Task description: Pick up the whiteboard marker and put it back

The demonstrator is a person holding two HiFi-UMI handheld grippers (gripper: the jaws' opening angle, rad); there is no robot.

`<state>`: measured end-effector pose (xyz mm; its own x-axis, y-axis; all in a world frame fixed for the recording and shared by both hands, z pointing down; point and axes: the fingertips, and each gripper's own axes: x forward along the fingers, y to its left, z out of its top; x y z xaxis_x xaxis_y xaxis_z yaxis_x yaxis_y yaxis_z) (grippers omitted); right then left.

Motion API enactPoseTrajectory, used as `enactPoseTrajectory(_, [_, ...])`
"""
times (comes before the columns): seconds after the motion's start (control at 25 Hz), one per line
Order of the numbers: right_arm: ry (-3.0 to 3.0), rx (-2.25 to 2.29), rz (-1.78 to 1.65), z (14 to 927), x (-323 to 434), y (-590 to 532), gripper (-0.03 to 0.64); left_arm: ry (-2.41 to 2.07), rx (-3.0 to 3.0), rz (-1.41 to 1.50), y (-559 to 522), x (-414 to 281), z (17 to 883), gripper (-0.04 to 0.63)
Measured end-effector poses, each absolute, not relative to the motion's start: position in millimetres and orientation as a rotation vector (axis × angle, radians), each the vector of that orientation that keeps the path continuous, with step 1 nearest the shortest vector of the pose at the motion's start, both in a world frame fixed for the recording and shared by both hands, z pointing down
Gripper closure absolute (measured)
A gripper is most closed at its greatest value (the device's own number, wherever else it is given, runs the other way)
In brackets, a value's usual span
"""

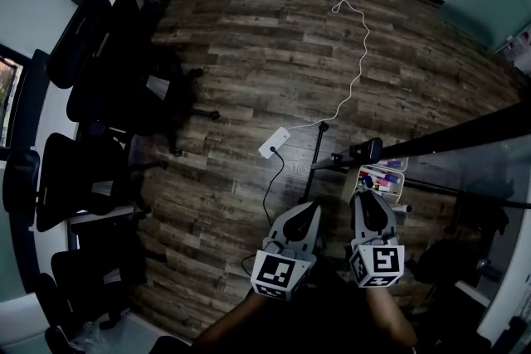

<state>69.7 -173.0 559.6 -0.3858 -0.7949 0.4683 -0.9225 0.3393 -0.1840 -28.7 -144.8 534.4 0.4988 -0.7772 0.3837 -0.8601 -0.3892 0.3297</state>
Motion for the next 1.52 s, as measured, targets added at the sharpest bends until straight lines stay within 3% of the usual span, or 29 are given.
enactPoseTrajectory(0.64, [-2.339, 1.57, 0.591, 546, 68, -163, 0.541, -1.374, 2.262, 0.202, -134, -36, 524, 0.589])
enactPoseTrajectory(1.04, [-2.343, 1.594, 0.584, 536, 72, -144, 0.601, -1.393, 2.283, 0.214, -118, -35, 516, 0.589])
enactPoseTrajectory(1.52, [-2.42, 1.596, 0.534, 503, 73, -115, 0.603, -1.438, 2.338, 0.176, -93, -30, 485, 0.589])
